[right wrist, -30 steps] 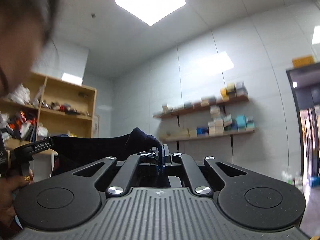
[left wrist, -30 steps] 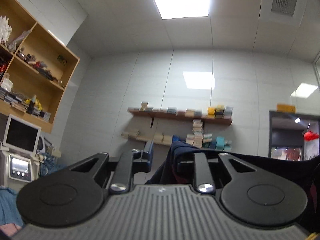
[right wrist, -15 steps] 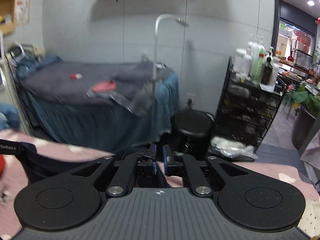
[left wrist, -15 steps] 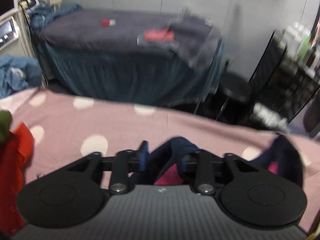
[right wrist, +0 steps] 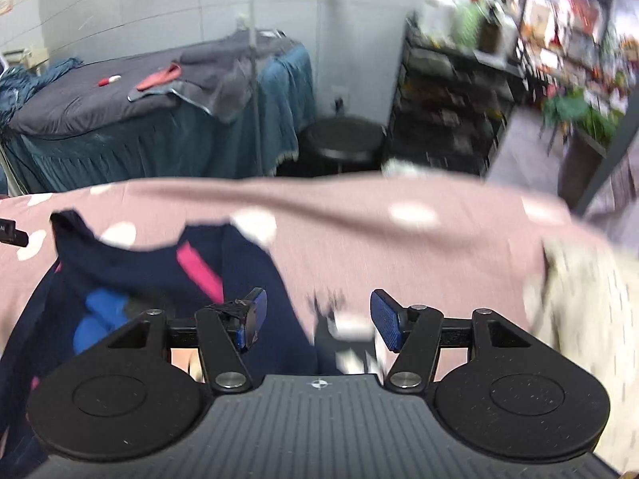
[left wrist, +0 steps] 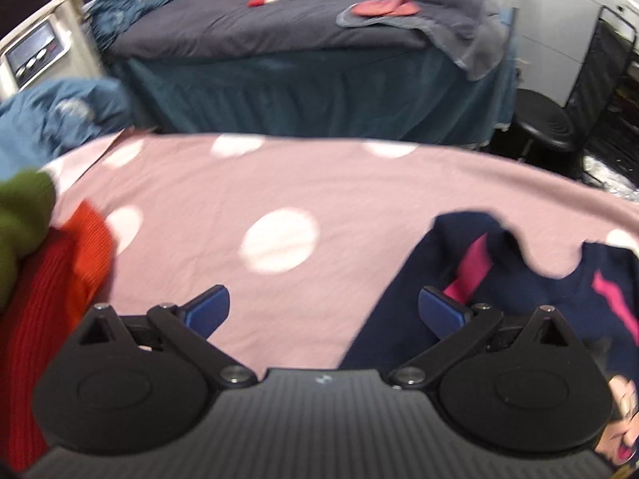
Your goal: Fold small clothes
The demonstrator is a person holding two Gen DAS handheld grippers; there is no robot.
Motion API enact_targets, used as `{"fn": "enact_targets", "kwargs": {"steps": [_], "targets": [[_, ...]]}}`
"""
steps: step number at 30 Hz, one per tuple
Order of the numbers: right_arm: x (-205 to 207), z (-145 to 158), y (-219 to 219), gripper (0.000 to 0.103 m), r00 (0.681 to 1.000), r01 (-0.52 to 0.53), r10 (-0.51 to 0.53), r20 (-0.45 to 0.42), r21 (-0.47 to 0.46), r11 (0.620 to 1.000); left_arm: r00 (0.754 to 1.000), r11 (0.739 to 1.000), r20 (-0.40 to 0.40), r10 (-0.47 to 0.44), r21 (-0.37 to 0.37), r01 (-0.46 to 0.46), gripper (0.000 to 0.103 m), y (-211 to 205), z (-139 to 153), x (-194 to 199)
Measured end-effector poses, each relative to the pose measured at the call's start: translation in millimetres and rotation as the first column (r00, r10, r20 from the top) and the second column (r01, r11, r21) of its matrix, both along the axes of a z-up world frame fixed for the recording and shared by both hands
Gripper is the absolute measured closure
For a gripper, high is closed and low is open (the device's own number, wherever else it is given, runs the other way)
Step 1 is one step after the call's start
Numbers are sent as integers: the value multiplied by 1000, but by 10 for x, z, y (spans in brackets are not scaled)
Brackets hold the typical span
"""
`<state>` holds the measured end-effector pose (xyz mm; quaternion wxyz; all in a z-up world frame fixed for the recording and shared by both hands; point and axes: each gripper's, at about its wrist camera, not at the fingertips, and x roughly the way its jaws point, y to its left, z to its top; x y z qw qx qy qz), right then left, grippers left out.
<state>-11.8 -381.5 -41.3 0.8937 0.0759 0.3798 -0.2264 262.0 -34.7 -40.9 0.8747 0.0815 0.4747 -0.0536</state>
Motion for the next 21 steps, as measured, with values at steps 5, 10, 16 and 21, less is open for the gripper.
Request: {"fn": "enact_targets", "kwargs": {"steps": [5, 10, 16, 21], "targets": [[-519, -232, 198, 8, 997, 22, -18, -70, 56, 998, 998, 998, -58, -38, 51, 41, 0, 480, -206, -531], [-698, -433, 472, 8, 993, -49, 54, -105, 55, 997, 991, 998, -130, -35, 49, 41, 0, 849, -363, -1037], [-406, -532, 587, 8, 989, -95, 92, -116, -20, 995, 986, 993, -159, -55, 93, 71, 0, 842, -480, -1271], [-20, -667, 624, 8, 982, -107, 96, -164, -61, 992, 986, 991, -148, -76, 102, 92, 0, 710, -466, -1324]]}}
